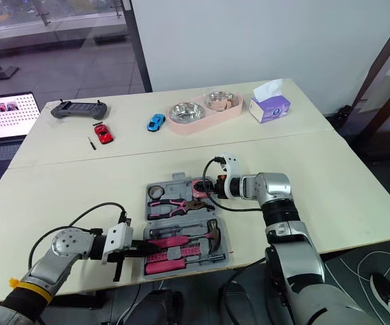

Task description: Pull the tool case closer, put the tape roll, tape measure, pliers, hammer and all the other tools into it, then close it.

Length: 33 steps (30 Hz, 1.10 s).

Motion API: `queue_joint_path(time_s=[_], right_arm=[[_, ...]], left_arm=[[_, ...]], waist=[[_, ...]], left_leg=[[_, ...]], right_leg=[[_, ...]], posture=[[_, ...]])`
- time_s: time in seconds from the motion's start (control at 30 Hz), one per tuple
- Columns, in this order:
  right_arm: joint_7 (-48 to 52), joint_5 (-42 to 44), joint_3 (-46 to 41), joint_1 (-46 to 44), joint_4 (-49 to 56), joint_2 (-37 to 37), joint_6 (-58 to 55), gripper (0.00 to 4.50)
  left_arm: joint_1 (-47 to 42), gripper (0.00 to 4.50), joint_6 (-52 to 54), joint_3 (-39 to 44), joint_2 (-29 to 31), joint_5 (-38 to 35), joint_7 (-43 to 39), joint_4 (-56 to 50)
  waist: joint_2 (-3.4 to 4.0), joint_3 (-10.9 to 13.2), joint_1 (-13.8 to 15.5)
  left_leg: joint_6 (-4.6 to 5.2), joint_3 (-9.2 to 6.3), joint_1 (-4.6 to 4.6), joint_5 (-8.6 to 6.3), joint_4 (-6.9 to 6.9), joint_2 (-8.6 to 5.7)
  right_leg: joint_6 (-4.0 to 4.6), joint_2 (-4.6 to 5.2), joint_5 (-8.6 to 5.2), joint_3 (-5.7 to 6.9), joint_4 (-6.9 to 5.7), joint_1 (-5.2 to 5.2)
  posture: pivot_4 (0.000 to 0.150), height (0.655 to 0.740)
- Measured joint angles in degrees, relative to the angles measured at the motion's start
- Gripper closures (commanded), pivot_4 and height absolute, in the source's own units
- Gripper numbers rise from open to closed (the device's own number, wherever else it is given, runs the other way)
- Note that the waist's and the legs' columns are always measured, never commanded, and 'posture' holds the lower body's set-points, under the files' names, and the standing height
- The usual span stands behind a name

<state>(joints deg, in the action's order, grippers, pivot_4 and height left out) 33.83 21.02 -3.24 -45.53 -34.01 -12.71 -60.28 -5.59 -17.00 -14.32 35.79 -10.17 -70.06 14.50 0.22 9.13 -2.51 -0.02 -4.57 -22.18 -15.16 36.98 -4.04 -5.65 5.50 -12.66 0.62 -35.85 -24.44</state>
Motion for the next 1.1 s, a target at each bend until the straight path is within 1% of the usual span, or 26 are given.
queue_joint_path(time_s=[0.17, 0.37, 0.57, 0.83, 0.97, 1.1], right_arm=[[1.6, 0.1, -1.6, -2.1, -5.8, 0.3, 2.3, 0.09], [7.4, 2.6, -3.6, -2.2, -6.3, -1.5, 0.6, 0.09], [13.9, 4.5, -2.5, -1.6, -0.4, -3.9, -1.5, 0.09], [17.8, 5.1, 1.2, 2.5, 7.4, -7.3, -2.8, 0.09], [18.5, 5.4, 2.1, 3.7, 10.4, -8.6, -3.3, 0.09], [18.5, 5.7, 2.2, 4.7, 12.1, -9.2, -3.5, 0.09]], left_arm=[[-0.7, 4.50, -0.3, -0.1, 0.2, 0.0, -0.6, 0.9], [-1.3, 4.50, -1.4, -0.2, 0.2, 0.0, -1.3, 2.0], [-1.8, 4.50, -1.5, -0.2, 0.2, 0.0, -1.7, 2.6], [-2.0, 4.50, -1.2, -0.1, 0.6, -0.3, -1.8, 2.7], [-1.8, 4.50, 1.1, 2.2, 3.0, -0.9, -1.2, 1.4], [0.2, 4.50, 5.3, 4.8, 5.3, -2.3, -0.8, -1.9]], waist=[[0.00, 0.0, 0.0], [0.01, 0.0, 0.0], [0.01, 0.0, 0.0], [0.00, 0.0, 0.1], [0.00, 0.0, 0.0], [-0.01, 0.0, 0.1]], left_leg=[[0.00, 0.01, 0.16, 0.00, 0.00, 0.00], [0.00, 0.02, 0.15, 0.00, 0.00, 0.00], [0.00, 0.01, 0.15, 0.00, 0.00, 0.00], [0.00, 0.01, 0.14, 0.00, 0.01, 0.00], [0.00, 0.00, 0.09, 0.00, 0.00, 0.00], [-0.01, 0.00, -0.08, 0.00, 0.01, -0.06]], right_leg=[[0.08, -0.03, -0.04, -0.09, -0.19, 0.01], [0.08, -0.03, -0.05, -0.12, -0.20, -0.01], [0.08, -0.03, -0.05, -0.12, -0.21, -0.01], [0.08, 0.00, -0.05, -0.12, -0.21, -0.02], [0.08, 0.00, -0.06, -0.12, -0.20, -0.08], [0.04, 0.06, -0.06, -0.12, -0.12, -0.16]], posture=[[0.150, 0.7400], [0.150, 0.7400], [0.150, 0.7400], [0.150, 0.7400], [0.150, 0.7400], [0.150, 0.7400]])
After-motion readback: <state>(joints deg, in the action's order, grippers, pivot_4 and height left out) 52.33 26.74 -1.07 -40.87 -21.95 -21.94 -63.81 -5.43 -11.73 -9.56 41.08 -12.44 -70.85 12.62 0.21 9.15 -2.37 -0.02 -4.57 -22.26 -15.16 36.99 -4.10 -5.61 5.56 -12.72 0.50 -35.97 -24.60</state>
